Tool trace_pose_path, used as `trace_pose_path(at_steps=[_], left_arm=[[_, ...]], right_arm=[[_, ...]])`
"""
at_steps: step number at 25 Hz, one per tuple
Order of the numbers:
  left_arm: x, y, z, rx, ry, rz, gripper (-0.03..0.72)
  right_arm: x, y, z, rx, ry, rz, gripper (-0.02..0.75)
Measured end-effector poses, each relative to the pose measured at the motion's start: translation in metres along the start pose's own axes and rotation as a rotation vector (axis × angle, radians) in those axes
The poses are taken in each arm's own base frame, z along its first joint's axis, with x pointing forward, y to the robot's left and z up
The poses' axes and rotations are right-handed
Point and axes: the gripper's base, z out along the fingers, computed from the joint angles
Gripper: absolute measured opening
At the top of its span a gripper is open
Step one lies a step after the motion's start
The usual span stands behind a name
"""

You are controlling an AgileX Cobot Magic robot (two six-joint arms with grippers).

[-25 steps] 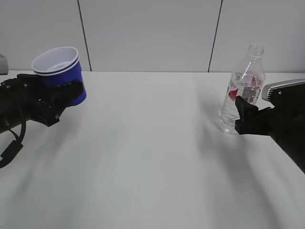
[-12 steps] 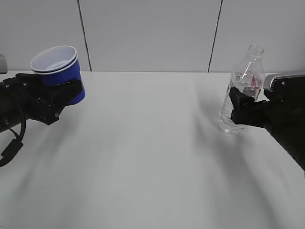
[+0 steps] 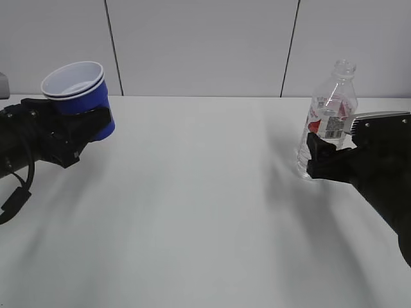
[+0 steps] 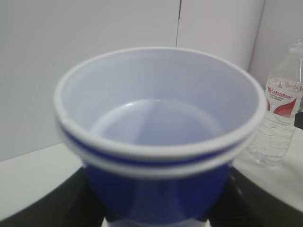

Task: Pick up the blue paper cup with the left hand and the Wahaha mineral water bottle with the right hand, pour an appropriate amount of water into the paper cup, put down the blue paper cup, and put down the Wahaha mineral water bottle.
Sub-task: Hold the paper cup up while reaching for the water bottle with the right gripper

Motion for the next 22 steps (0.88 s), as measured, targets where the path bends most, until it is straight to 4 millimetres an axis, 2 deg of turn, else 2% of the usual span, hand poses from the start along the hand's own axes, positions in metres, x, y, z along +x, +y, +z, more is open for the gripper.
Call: trace_pose_path(at_steps=[11, 22], left_arm=[[0.0, 0.0, 0.0, -0.002, -0.001, -0.001, 0.443], [0.0, 0.0, 0.0, -0.002, -0.001, -0.001, 0.443]], right_arm=[[0.005, 0.001, 0.023, 0.033, -0.006, 0.02, 0.652], [0.007, 0.0, 0.032, 0.066, -0.007, 0.023, 0.652]])
